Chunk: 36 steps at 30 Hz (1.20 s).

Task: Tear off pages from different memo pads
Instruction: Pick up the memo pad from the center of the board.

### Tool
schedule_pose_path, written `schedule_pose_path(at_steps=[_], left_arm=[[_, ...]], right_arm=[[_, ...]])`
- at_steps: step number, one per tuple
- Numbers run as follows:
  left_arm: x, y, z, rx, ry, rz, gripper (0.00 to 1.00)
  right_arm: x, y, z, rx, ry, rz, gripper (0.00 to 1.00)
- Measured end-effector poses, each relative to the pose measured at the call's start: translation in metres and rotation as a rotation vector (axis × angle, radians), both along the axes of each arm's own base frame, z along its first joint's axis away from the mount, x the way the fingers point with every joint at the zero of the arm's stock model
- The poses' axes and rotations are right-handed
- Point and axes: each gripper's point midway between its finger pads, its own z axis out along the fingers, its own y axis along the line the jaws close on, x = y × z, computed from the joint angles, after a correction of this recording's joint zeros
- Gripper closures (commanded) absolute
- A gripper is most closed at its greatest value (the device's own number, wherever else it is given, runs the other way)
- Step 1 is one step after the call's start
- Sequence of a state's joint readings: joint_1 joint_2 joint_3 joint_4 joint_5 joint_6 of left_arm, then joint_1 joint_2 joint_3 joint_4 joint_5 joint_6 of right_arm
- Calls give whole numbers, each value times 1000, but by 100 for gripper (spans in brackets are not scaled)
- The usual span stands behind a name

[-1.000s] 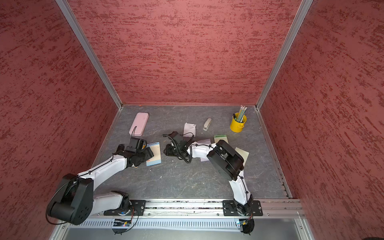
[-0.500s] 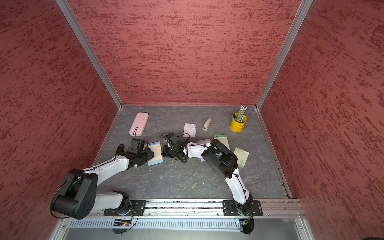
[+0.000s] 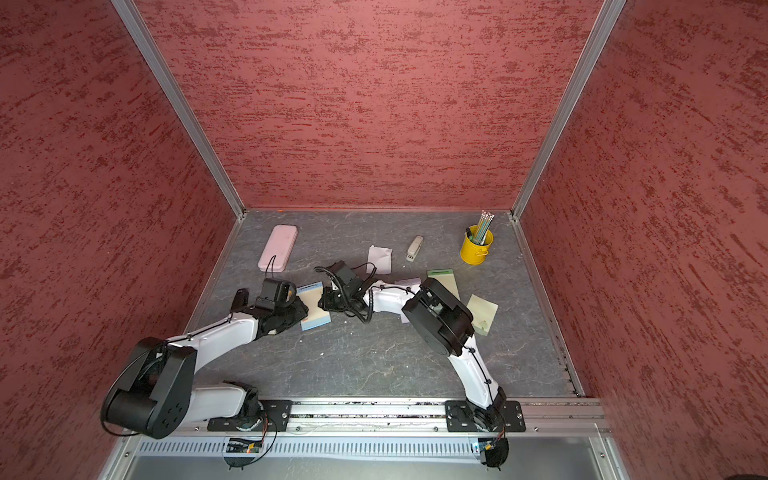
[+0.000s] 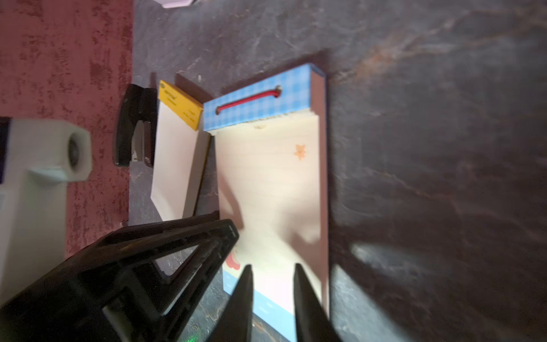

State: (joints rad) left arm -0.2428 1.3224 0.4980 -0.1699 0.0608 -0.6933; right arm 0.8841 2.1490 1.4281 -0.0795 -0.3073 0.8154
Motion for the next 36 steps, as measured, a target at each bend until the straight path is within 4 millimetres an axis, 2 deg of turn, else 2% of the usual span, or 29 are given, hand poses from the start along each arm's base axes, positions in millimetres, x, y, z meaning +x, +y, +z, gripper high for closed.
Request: schedule_pose_path(at_steps=[3,5,9,15,22,30,36], left_arm=[[0,-1,0,-4,-4,0,65],[1,-1,0,-6,-6,-1,65],[1,-2,0,-11,-10,-3,67],[1,-3,-2,-16,-13,-2,73],[1,-2,-3,-11,-18,3,77],[3,-2,-3,-10,-25,9,80],[5,-3,-4,-5,-31,10,81]], right_arm=[[3,-13,-12,-84,-15,-29,67],[4,-17,-15,-110,-26,-30,72],[2,-19,-17,-129,-31,-19,80],[-1,-12,-16,-132,-34,3,86],[-2,-12,-15,-137,-28,8,87],[-3,-11,-12,-131,-20,11,82],[-2,-12,-8,-126,-18,3,86]])
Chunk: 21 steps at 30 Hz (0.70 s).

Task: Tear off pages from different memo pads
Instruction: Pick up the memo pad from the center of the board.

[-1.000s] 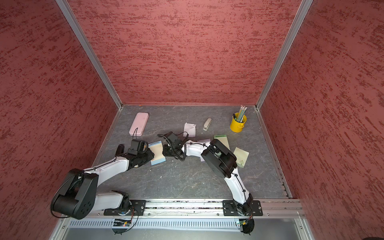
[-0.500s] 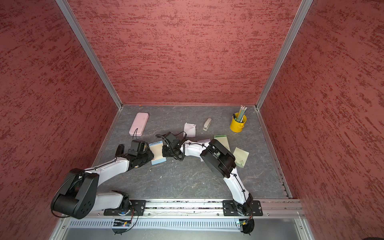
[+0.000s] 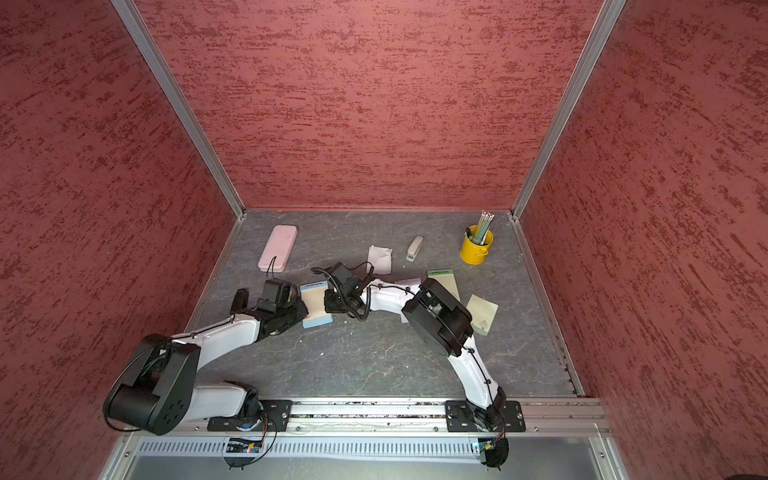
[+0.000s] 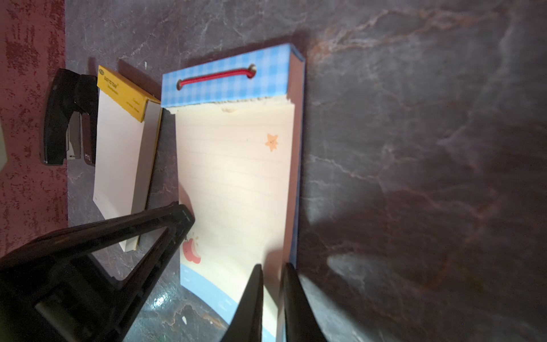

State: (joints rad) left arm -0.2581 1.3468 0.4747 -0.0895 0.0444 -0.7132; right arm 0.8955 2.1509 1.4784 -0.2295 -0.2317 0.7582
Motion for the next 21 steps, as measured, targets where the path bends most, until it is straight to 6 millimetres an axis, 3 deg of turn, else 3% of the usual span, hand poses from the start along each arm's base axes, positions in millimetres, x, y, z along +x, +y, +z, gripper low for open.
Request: schedule_pose_path(at_steps=[8,21], left_arm=[[3,-2,0,0,-10,6,83],[4,-4,0,-5,-15,12,84]], right_arm=[[3,-1,3,14,11,-25,85],[13,3,8,122,40,-67,96]])
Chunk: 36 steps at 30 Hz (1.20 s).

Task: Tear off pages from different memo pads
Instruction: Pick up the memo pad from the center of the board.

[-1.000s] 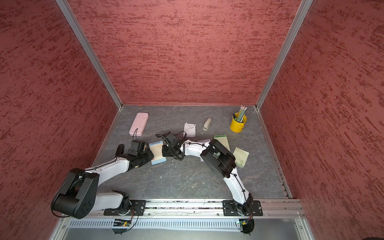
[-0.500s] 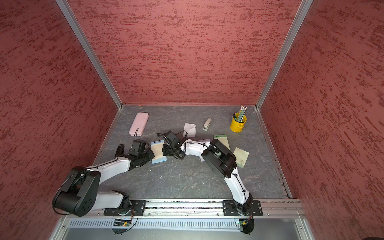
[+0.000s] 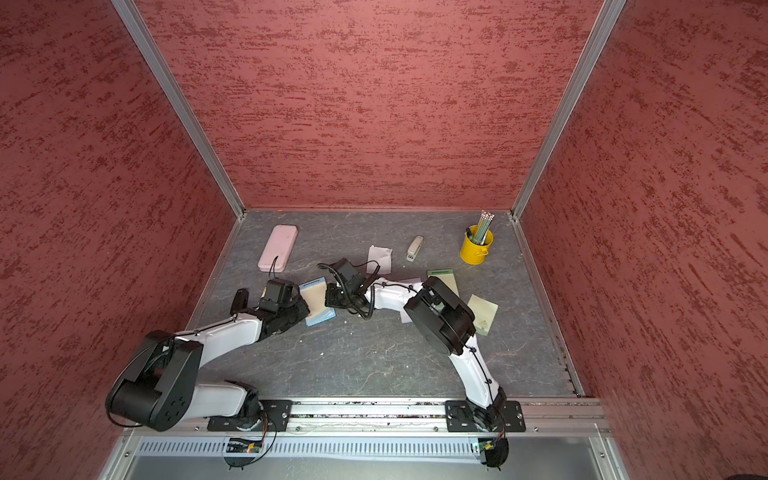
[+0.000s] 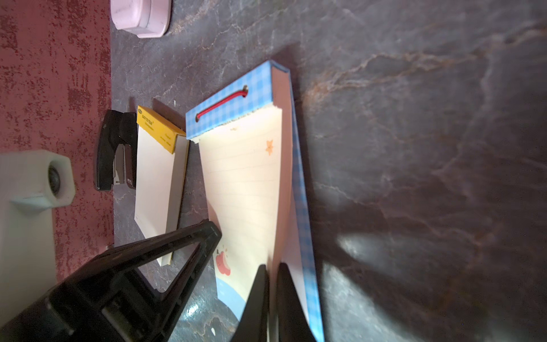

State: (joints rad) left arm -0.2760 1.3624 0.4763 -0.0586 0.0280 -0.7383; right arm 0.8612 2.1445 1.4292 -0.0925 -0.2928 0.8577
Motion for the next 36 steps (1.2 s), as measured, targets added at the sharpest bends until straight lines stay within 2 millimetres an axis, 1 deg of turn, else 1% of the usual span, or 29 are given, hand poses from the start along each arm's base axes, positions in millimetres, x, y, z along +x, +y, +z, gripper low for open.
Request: schedule_pose_path(at_steps=[2,6,8,11,13,16,20,23,26,28,32,34,36], left_arm=[[-1,-1,0,-16,-1,0,84],[-4,-3,1,-54,2,-11,82],[-5,-5,1,-73,3,-18,78],[-9,-10,6,-125,-5,-36,65],[-11,-12,14,-167,-27,-46,57],[-8,-10,36,-226,-93,-51,45],[0,-6,68,-292,-213,-50,24],[0,-10,80,-347,-272,-69,11],[-1,-16,80,-402,-293,-84,10],[1,-23,80,-434,-299,-103,10],[6,-46,81,-484,-314,-169,10],[7,-60,83,-508,-326,-208,10],[8,-70,84,-528,-333,-233,11]], right_arm=[[0,-2,-1,11,5,-1,100],[-2,-4,4,49,13,11,100],[-3,-3,9,73,13,14,100],[-5,-6,15,120,16,16,100],[-8,-13,17,147,30,14,100],[-10,-26,20,186,48,7,100],[-12,-45,35,261,68,-9,100],[-11,-64,48,324,82,-40,100],[-13,-80,63,376,95,-63,100],[-14,-87,75,407,92,-71,100],[-23,-88,99,471,84,-47,100],[-27,-89,108,493,84,-38,100],[-32,-90,115,513,88,-26,100]])
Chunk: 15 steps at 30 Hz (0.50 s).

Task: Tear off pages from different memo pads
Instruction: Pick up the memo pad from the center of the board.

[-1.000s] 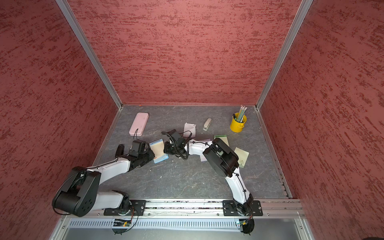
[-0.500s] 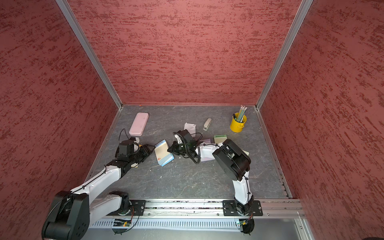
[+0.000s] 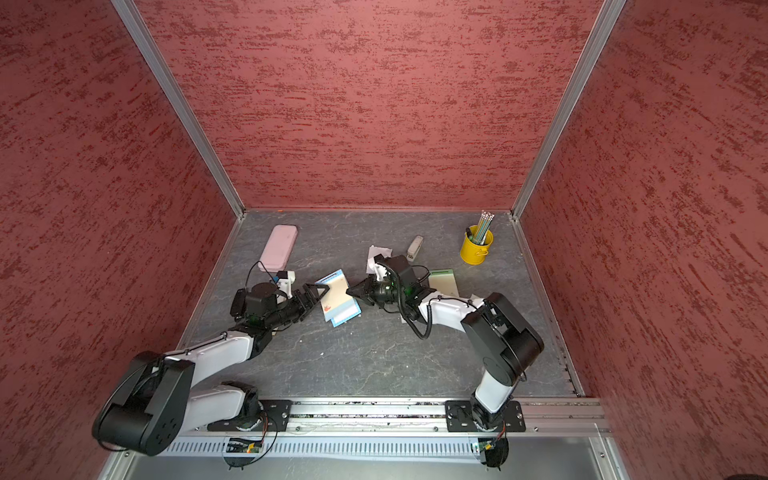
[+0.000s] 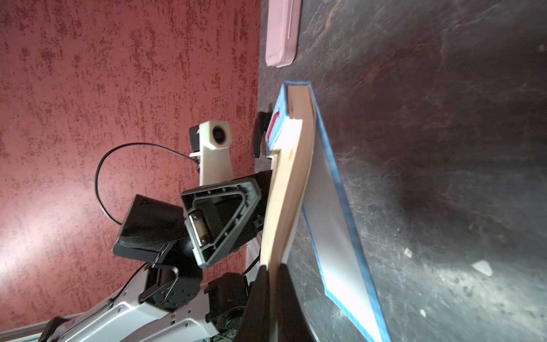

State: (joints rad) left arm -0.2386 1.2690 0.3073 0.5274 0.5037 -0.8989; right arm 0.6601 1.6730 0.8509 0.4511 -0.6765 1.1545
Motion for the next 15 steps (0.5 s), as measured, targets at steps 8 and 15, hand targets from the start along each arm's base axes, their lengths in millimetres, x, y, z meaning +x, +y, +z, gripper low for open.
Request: schedule_pose_path(at_steps=[8,15], left_arm=[[13,-7,32,-83,-117,-8,28],[19,-11,59,-135,-178,-52,58]], right_arm=[[-17,-5,15,39,8,40,100],[-26,-11,9,32,21,48,100]])
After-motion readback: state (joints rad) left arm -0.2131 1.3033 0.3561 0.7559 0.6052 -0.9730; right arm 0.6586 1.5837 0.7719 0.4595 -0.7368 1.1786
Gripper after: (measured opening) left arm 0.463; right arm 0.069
